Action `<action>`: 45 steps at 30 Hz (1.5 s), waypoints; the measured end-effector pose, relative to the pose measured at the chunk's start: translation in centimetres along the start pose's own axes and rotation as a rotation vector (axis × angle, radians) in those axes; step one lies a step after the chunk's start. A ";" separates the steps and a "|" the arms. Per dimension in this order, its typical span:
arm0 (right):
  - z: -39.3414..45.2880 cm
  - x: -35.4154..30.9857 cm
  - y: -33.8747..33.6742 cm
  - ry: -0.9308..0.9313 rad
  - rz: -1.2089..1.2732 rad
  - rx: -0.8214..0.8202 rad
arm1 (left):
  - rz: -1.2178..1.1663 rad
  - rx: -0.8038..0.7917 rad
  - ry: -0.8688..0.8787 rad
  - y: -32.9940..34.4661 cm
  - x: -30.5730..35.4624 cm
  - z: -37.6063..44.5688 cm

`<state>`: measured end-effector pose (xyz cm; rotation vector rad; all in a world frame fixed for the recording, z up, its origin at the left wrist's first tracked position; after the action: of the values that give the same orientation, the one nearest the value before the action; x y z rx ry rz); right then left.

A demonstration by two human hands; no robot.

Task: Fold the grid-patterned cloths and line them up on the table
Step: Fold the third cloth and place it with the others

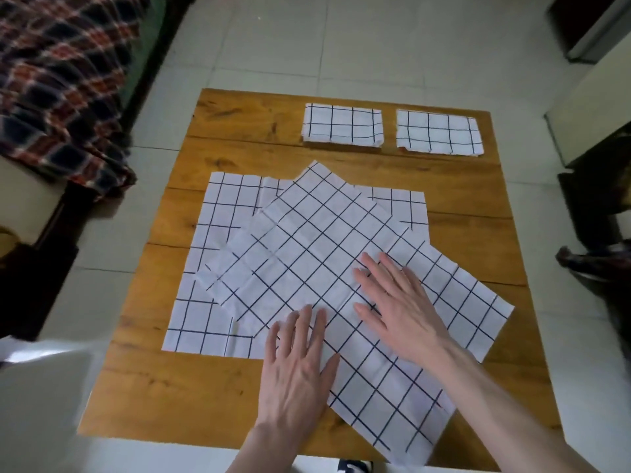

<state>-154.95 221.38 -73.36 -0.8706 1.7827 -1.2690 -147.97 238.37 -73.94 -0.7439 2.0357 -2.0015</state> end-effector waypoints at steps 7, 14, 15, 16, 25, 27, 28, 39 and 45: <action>-1.6 1.3 0.2 0.036 -0.030 0.003 | 0.028 -0.045 -0.042 -0.3 -0.4 0.2; -3.8 1.4 1.5 0.077 -0.006 -0.051 | 0.078 -0.072 -0.065 0.0 -1.5 0.6; -4.2 1.3 1.6 0.087 -0.017 -0.042 | 0.091 -0.080 -0.074 0.0 -1.7 0.7; -4.6 1.3 1.6 0.099 -0.029 -0.026 | 0.099 -0.087 -0.082 0.0 -1.8 0.9; -6.2 0.8 1.6 0.133 0.017 0.135 | 0.149 -0.105 0.009 -0.6 -1.3 3.6; -5.7 1.6 1.5 0.137 0.068 0.165 | 0.144 -0.097 0.031 -0.6 -1.3 3.8; -5.3 2.1 1.4 0.146 0.079 0.175 | 0.139 -0.082 0.042 -0.6 -1.4 3.9; -4.6 4.0 1.2 0.159 0.010 0.242 | 0.055 -0.007 0.146 -0.3 -2.5 4.2; -4.2 4.2 -0.1 0.098 0.024 0.318 | -0.079 0.141 0.188 -1.6 -3.3 4.3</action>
<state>-160.62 219.59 -73.16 -0.6152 1.5998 -1.5489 -142.81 236.18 -73.36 -0.6390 1.9627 -2.3115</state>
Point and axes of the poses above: each hand's wrist, its own z-axis towards the middle knuckle, its own y-axis out of the palm, x = y × z, the point moved 9 cm from there along z, towards the middle knuckle
